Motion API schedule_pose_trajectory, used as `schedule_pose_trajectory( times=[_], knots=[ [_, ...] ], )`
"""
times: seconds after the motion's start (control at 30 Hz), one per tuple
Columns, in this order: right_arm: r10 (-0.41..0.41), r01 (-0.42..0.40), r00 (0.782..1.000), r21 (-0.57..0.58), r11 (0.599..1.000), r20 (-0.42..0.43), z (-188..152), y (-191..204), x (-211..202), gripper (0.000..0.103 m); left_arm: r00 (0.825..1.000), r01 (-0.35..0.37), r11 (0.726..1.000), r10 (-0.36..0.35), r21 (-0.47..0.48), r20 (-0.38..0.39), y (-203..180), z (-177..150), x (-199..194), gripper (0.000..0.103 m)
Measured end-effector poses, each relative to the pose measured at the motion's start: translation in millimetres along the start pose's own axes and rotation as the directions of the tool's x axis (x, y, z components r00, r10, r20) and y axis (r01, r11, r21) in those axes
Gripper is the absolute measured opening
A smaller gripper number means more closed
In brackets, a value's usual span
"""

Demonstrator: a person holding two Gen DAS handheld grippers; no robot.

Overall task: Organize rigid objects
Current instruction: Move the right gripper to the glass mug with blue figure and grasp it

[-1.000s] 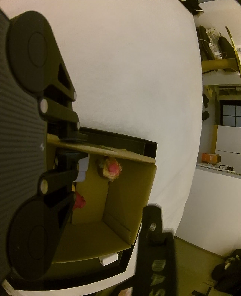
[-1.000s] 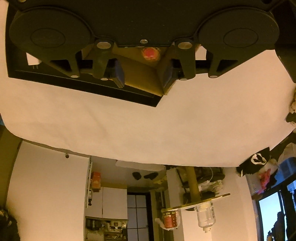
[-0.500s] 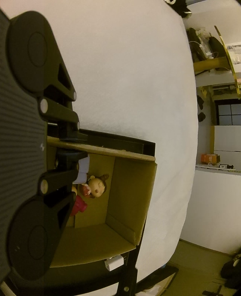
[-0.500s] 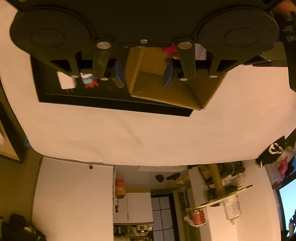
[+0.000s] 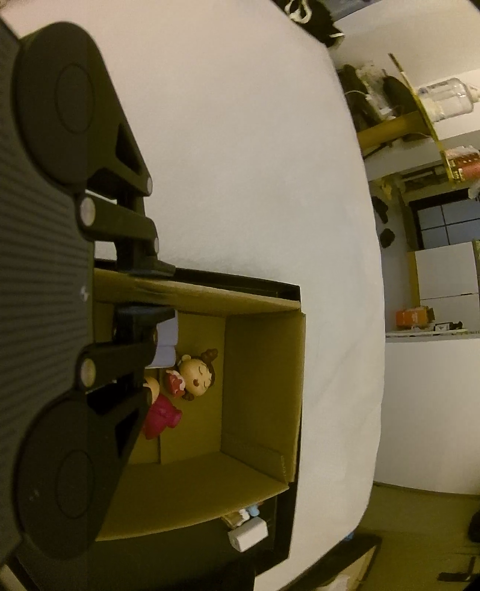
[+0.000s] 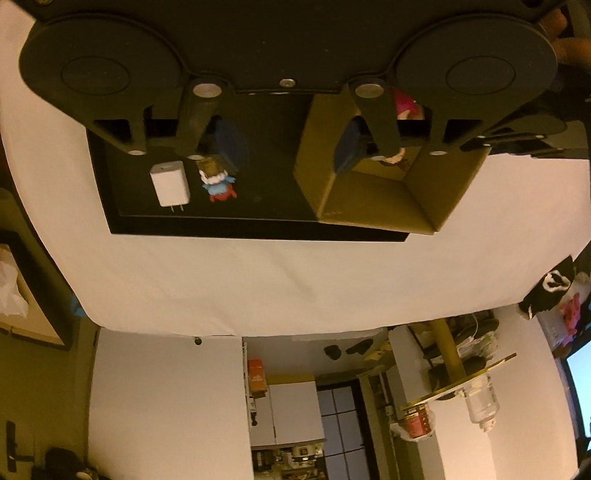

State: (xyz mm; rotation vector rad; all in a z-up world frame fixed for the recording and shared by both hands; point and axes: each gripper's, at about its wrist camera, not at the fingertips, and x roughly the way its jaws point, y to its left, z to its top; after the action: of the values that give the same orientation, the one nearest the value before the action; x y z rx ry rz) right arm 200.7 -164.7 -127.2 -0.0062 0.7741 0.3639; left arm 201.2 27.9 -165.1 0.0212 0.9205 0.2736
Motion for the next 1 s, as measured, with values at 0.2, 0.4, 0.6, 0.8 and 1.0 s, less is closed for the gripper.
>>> schedule_pose_trajectory(
  times=[0.2,0.4,0.6,0.8,1.0],
  knots=[
    [-0.006,0.006,1.0,0.045,0.999,-0.002,-14,-20,13,0.07,0.999,-0.037,0.996,0.039,0.087,-0.023,-13,5,-1,0.028],
    [-0.028,0.028,1.0,0.104,0.994,0.002,-25,-39,35,0.07,0.997,-0.077,0.986,0.08,0.146,-0.014,-23,19,-1,0.057],
    [-0.022,0.021,1.0,0.087,0.996,0.01,-32,-49,63,0.065,0.986,-0.155,0.971,0.164,0.179,-0.035,-29,26,9,0.068],
    [-0.056,0.055,0.998,0.066,0.996,0.012,-37,-50,87,0.063,0.973,-0.212,0.952,0.227,0.222,-0.045,-41,29,23,0.069],
    [-0.074,0.073,0.997,0.08,0.994,0.009,-36,-57,100,0.063,0.962,-0.246,0.937,0.267,0.25,-0.053,-50,33,36,0.07]
  ],
)
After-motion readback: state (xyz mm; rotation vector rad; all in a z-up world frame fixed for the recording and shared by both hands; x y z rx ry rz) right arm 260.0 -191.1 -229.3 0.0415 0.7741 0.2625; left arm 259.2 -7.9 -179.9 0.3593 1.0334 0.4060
